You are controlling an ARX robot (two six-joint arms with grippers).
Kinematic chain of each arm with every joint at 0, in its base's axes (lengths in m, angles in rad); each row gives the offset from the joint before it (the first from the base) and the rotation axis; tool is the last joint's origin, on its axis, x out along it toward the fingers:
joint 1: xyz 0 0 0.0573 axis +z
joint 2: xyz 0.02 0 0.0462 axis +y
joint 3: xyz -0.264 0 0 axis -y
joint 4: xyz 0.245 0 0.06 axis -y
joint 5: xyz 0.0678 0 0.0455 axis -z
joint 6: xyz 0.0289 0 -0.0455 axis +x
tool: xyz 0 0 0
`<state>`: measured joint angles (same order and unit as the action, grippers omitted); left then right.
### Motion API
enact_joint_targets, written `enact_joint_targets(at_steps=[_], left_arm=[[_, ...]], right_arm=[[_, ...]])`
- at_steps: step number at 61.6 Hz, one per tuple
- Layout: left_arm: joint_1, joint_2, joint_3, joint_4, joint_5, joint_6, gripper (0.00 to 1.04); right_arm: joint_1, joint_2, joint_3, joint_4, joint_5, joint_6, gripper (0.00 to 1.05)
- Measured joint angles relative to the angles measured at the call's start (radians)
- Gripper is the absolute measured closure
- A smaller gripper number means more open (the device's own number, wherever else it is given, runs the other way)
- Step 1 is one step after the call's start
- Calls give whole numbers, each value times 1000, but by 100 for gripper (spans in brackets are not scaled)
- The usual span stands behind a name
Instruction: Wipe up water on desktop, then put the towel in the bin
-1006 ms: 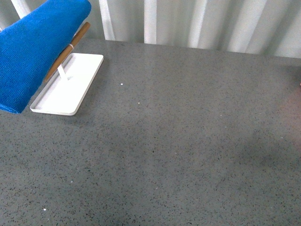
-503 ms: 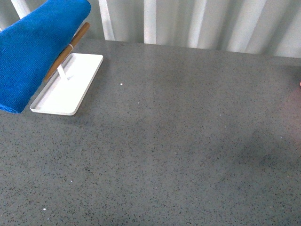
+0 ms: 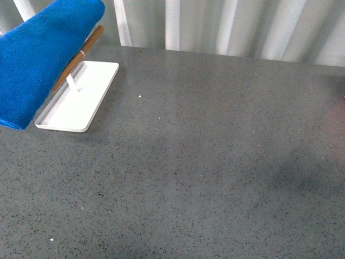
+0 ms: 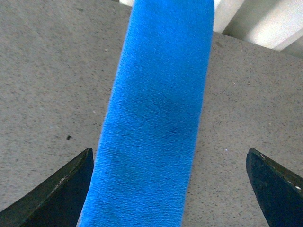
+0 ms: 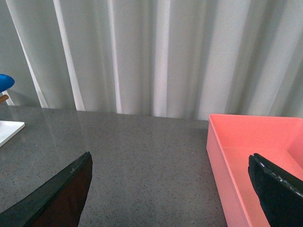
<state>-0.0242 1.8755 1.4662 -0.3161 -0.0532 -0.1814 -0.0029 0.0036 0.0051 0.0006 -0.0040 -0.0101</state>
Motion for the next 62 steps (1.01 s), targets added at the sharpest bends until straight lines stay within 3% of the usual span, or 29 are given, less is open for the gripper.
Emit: enact_joint_targets(at_steps=[16, 34, 62], left_arm=[[-30, 84, 47, -7, -12, -24, 7], [-27, 179, 86, 125, -106, 88, 7], [-24, 274, 108, 184, -104, 171, 7]], right_arm=[[0, 0, 0, 0, 0, 0, 7], [0, 0, 0, 0, 0, 0, 7], [0, 0, 0, 0, 0, 0, 7]])
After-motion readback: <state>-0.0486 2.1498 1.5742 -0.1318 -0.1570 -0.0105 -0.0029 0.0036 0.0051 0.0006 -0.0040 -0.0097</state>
